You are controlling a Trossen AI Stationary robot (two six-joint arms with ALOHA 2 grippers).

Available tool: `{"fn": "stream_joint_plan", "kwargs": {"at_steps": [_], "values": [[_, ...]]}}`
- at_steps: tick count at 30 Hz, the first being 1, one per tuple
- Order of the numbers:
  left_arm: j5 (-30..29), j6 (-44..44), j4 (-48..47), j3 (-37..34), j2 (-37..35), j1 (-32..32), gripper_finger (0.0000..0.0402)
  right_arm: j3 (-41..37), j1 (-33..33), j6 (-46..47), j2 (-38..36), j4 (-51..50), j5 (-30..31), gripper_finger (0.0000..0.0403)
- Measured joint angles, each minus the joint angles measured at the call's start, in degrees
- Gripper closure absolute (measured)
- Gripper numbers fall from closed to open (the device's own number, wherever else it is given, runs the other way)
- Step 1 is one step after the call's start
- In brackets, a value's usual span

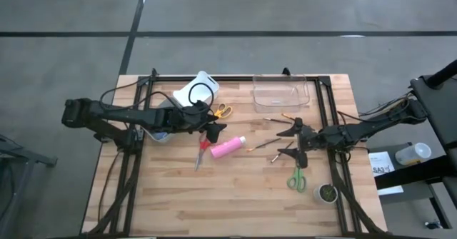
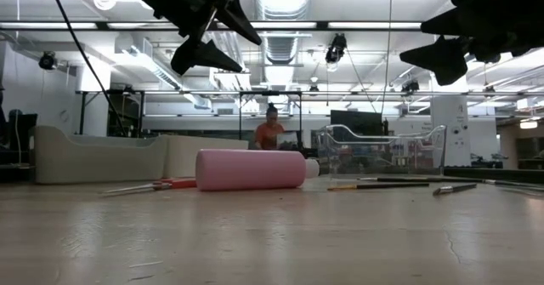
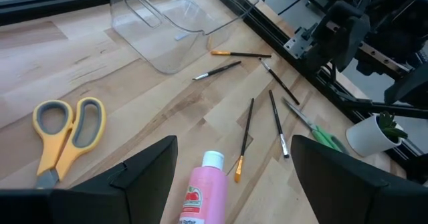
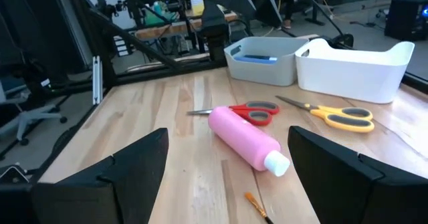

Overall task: Pick & Place Paint Supplies
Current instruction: Put the pink paint bottle into the gray bin

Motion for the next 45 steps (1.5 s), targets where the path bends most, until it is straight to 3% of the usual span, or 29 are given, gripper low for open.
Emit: {"fn": "stream_joint_plan", "kwargs": {"at_steps": [9,16,21,25,29,32,35,38,45], "values": [[0.0,-0.1,0.1,0.0,0.0,0.0,0.0098,0.0,0.0,-0.1,0.6,0.0,0.0,0.0096],[0.0,-10.5,1.4,0.0,0.0,0.0,0.0098,0.0,0.0,0.0,0.6,0.0,0.0,0.0096],[0.4,-11.0,1.4,0.0,0.0,0.0,0.0098,0.0,0.0,-0.1,0.6,0.0,0.0,0.0096],[6.0,-8.6,0.9,0.0,0.0,0.1,0.0098,0.0,0.0,-0.1,0.6,0.0,0.0,0.0096],[16.9,7.4,-1.4,0.9,0.0,0.2,0.0098,0.0,0.0,0.0,0.6,0.0,0.0,0.0096],[20.4,8.4,-6.1,3.8,0.0,-0.2,0.0098,0.0,0.0,0.0,0.6,0.0,0.0,0.0096],[19.4,8.1,-14.8,7.5,0.1,-0.1,0.0098,0.0,0.0,0.0,0.6,0.0,0.0,0.0096],[14.4,7.5,-21.4,10.1,0.1,-0.1,0.0098,0.0,0.0,-0.1,0.6,0.0,0.0,0.0096],[12.4,6.9,-22.2,12.9,1.4,-0.1,0.0098,0.0,0.0,-0.1,0.6,0.0,0.0,0.0096]]}}
